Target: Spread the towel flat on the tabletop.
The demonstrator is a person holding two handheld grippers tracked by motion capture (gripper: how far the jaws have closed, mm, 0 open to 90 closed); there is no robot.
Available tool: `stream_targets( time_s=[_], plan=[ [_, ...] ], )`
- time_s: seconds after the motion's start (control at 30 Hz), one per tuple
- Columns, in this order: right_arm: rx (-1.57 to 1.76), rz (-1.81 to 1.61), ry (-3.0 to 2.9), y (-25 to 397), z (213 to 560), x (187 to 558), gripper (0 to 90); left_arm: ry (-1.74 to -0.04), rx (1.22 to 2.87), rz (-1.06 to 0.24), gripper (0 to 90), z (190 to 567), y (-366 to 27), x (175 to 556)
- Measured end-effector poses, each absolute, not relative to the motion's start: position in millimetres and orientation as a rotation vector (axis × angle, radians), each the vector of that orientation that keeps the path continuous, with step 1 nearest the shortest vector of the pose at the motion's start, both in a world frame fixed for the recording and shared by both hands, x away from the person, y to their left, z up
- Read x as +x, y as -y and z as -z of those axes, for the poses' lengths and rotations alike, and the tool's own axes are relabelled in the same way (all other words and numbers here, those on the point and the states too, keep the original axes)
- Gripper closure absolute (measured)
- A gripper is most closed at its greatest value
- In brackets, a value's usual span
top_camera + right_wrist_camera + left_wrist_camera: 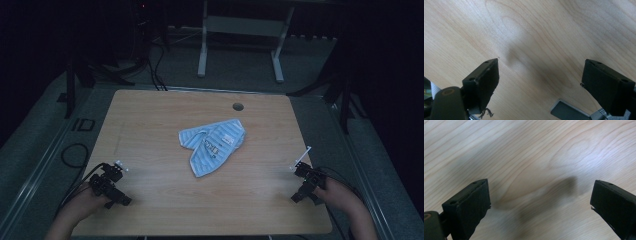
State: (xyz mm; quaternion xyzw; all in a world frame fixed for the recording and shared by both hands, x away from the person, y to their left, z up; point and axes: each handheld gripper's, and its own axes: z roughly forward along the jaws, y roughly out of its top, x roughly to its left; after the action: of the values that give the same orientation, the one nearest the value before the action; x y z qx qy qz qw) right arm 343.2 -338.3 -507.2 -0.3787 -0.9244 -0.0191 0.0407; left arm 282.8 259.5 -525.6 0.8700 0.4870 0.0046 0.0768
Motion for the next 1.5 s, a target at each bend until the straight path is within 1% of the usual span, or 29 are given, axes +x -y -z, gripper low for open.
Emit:
stream_targets(
  time_s=[0.13,0.4,0.63,0.7,0.87,0.97,1.2,1.23,1.27,1.37,1.5],
  plan=[
    [-1.144,0.052,2.826,334.7,508.7,346.5,13.9,-1.413,2.653,-0.004,2.6,527.0,-244.3,290.3],
    [-1.083,0.078,2.822,325.3,509.9,350.9,13.5,-1.360,2.669,0.023,2.6,527.5,-221.3,306.6],
    [-1.025,0.018,2.845,316.3,514.2,358.2,14.6,-1.306,2.717,0.047,2.7,530.8,-197.7,320.3],
    [-1.024,-0.001,2.856,313.2,513.5,359.4,17.2,-1.290,2.718,0.045,2.7,529.5,-190.8,323.3],
    [-1.006,0.012,2.876,305.4,512.0,364.1,16.5,-1.223,2.726,0.029,2.7,523.4,-171.3,331.4],
    [-0.981,0.007,2.896,298.2,510.8,367.3,16.5,-1.181,2.731,0.042,2.7,520.6,-158.6,337.2],
    [-0.936,0.038,2.917,285.3,508.6,379.3,16.5,-1.078,2.766,0.000,2.7,512.2,-124.9,347.1],
    [-0.931,0.043,2.923,283.2,507.9,381.1,16.9,-1.061,2.776,-0.014,3.4,510.4,-120.0,348.3],
    [-0.931,0.051,2.926,281.4,507.5,383.4,17.1,-1.048,2.781,-0.024,6.3,509.0,-114.9,349.4],
    [-0.928,0.059,2.932,274.8,506.4,390.2,19.8,-1.005,2.800,-0.050,6.3,505.6,-101.2,353.0],
    [-0.903,0.037,2.942,264.3,506.2,397.3,19.8,-0.962,2.794,-0.089,7.3,499.8,-84.9,356.6]
  ],
)
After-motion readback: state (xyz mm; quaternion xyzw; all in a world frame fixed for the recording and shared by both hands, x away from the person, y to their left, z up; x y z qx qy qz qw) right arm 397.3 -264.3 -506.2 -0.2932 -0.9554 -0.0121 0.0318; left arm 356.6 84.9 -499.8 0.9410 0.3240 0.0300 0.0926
